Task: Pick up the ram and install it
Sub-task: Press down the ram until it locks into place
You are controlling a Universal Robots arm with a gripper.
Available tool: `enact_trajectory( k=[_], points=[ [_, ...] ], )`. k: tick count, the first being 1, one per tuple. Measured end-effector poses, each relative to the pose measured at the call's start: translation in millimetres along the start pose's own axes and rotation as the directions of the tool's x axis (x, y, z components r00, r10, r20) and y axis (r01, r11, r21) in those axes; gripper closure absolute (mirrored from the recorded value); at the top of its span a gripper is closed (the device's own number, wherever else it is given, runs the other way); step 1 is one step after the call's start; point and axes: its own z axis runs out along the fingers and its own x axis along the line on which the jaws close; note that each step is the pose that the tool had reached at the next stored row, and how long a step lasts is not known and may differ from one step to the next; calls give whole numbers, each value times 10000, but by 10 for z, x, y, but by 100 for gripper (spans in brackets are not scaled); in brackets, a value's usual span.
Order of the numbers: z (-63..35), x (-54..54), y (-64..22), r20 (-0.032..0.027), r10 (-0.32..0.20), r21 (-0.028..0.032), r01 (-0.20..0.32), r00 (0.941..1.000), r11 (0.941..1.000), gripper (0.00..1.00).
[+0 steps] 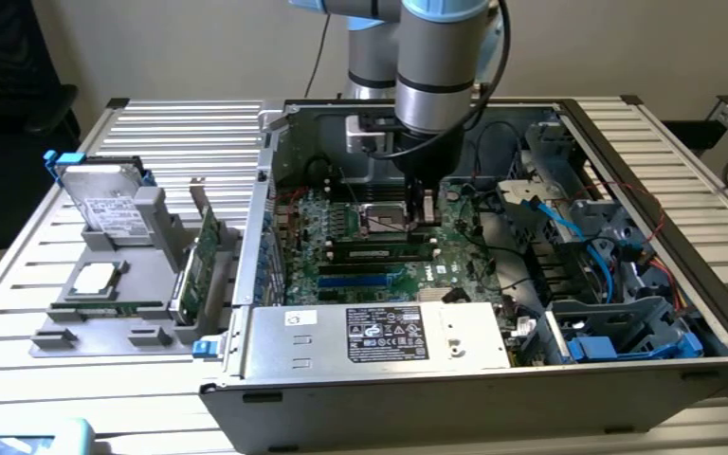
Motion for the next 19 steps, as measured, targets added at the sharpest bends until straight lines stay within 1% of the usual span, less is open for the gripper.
enact_trajectory(
  k=[10,14,16,19],
  points=[
    [65,-10,-5,-2,2,1,-2,10000,10000,89],
    [65,-11,-5,2,4,-7,-4,10000,10000,89],
    [41,-8,-1,17,19,-60,-19,10000,10000,89],
    [6,2,22,40,13,-184,-13,10000,9998,89]
  ],
)
